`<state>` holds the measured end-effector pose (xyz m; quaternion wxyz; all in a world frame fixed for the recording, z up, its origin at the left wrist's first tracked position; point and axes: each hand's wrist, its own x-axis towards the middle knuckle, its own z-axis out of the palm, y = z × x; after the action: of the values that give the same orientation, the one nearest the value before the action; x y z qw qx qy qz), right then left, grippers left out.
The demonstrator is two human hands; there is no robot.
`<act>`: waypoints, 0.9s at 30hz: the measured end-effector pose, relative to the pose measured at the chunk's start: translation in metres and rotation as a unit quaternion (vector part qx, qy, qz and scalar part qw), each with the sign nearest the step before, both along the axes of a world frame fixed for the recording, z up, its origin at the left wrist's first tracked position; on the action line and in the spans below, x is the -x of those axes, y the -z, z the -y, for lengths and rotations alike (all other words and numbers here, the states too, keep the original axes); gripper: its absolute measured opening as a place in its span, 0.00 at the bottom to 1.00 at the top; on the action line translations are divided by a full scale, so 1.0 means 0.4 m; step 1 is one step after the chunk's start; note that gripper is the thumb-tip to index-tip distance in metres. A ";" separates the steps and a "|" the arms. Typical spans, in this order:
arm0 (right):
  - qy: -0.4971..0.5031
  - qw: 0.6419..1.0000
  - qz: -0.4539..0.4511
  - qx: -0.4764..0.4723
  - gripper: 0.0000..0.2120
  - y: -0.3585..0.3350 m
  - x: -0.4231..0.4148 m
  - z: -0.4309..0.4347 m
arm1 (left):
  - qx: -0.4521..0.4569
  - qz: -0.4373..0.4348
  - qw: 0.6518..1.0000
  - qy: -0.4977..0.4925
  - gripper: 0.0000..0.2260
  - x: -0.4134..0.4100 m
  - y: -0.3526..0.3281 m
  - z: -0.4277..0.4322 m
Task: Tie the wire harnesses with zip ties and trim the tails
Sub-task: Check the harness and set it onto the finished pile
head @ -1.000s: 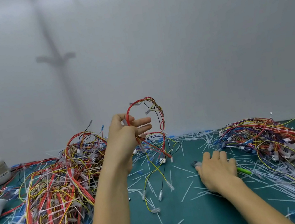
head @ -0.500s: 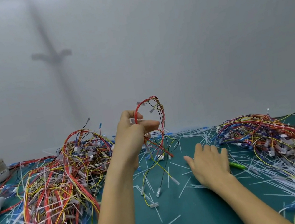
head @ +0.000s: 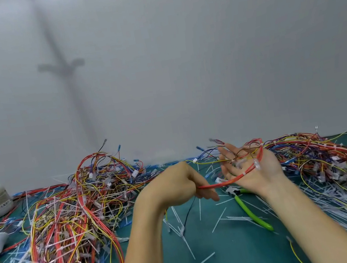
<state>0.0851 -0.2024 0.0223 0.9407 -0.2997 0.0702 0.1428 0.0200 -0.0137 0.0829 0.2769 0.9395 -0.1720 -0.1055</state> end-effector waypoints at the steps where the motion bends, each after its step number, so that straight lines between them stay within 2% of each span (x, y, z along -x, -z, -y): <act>1: -0.007 0.999 0.015 0.028 0.15 -0.011 0.005 0.007 | -0.048 -0.008 0.999 0.008 0.29 -0.001 0.003 0.003; 3: 0.002 0.996 0.055 0.066 0.16 -0.024 0.006 0.022 | -0.123 -0.018 0.991 0.041 0.28 -0.003 0.008 0.007; 4: 0.014 0.994 0.079 0.081 0.17 -0.033 0.007 0.026 | -0.125 -0.034 0.990 0.060 0.28 -0.003 0.012 0.005; 5: 0.026 0.989 0.107 0.094 0.18 -0.044 0.012 0.026 | -0.095 -0.054 0.991 0.075 0.29 -0.001 0.013 0.004; 7: 0.046 0.973 0.182 0.134 0.22 -0.063 0.021 0.020 | 0.029 -0.080 0.995 0.059 0.28 0.010 0.005 0.003; 9: 0.067 0.942 0.265 0.193 0.23 -0.077 0.036 0.008 | 0.147 -0.025 0.988 -0.031 0.25 0.013 -0.012 0.012; 11: 0.080 0.887 0.348 0.291 0.22 -0.092 0.060 -0.012 | 0.214 0.097 0.960 -0.153 0.25 0.006 -0.029 0.029; 13: 0.067 0.802 0.437 0.402 0.23 -0.107 0.083 -0.035 | 0.269 0.180 0.917 -0.235 0.22 -0.004 -0.040 0.042; 14: 0.052 0.760 0.472 0.443 0.23 -0.113 0.092 -0.047 | 0.290 0.175 0.907 -0.252 0.22 -0.010 -0.044 0.043; 16: 0.014 0.694 0.517 0.501 0.25 -0.120 0.111 -0.070 | 0.345 0.108 0.898 -0.250 0.24 -0.015 -0.044 0.038; 17: 0.005 0.668 0.529 0.522 0.25 -0.120 0.118 -0.077 | 0.377 0.075 0.891 -0.242 0.22 -0.014 -0.040 0.034; 19: 0.006 0.634 0.541 0.553 0.24 -0.115 0.127 -0.085 | 0.422 0.055 0.875 -0.229 0.12 -0.008 -0.035 0.020; 21: 0.002 0.620 0.538 0.570 0.23 -0.114 0.132 -0.086 | 0.468 0.064 0.852 -0.226 0.03 -0.004 -0.034 0.008; 25: -0.031 0.636 0.525 0.565 0.26 -0.133 0.135 -0.071 | 0.535 0.112 0.801 -0.245 0.05 -0.011 -0.034 -0.009; 27: -0.057 0.665 0.513 0.540 0.23 -0.153 0.140 -0.053 | 0.563 0.118 0.781 -0.242 0.07 -0.010 -0.036 -0.007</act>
<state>0.0291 -0.1811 0.0835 0.4912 -0.7846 -0.3758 -0.0437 0.0240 -0.0110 0.0973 0.7504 0.6323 0.0012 0.1925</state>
